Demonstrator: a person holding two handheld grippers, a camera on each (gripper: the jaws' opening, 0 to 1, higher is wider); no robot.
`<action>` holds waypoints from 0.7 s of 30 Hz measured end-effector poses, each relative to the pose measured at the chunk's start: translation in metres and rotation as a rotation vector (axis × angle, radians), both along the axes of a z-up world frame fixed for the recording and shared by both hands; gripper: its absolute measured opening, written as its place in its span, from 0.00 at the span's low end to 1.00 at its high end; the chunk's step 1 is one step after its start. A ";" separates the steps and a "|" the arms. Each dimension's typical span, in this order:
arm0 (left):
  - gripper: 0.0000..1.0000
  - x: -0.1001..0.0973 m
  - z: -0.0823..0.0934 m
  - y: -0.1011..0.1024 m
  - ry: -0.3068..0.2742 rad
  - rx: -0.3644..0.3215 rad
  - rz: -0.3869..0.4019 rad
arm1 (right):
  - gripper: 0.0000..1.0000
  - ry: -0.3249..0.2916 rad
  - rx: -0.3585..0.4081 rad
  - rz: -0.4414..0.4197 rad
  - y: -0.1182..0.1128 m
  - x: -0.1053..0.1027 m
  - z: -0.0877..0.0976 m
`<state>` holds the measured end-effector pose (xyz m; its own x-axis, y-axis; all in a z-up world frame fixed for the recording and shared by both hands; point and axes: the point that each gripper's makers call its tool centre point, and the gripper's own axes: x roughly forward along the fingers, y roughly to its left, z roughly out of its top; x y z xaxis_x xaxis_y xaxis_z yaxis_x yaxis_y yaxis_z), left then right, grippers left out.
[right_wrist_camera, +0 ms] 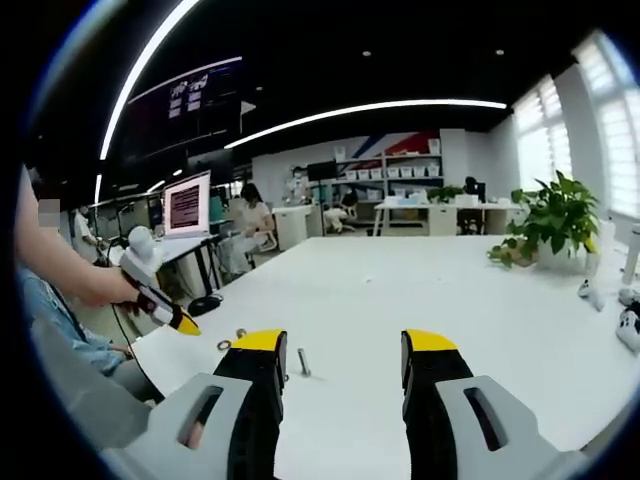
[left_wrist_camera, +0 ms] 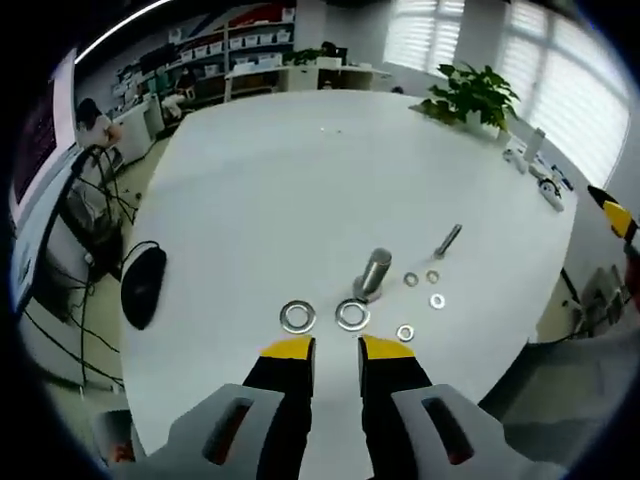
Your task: Place the washer onto the threaded stud by aligning its center hole with the stud, sliding it down to the base, and recovering from edge contact or off-axis alignment until the washer reaches the visible bottom stop.
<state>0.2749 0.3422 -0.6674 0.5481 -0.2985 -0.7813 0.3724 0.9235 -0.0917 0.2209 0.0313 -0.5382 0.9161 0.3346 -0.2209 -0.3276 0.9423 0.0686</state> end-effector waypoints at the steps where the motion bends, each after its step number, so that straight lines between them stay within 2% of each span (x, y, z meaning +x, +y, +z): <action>1: 0.15 0.000 -0.001 -0.001 0.005 0.009 -0.013 | 0.48 0.000 0.000 -0.001 0.000 0.000 0.000; 7: 0.14 0.001 -0.017 -0.004 0.059 0.074 -0.115 | 0.48 0.014 0.012 -0.016 -0.005 0.001 -0.003; 11: 0.14 0.006 -0.021 -0.007 0.081 0.079 -0.144 | 0.48 0.014 0.006 -0.020 -0.006 0.000 -0.003; 17: 0.13 0.010 -0.038 -0.001 0.133 0.159 -0.208 | 0.48 0.020 0.001 -0.025 -0.009 0.000 -0.005; 21: 0.13 0.013 -0.043 -0.003 0.139 0.186 -0.246 | 0.48 0.024 0.000 -0.030 -0.011 0.000 -0.007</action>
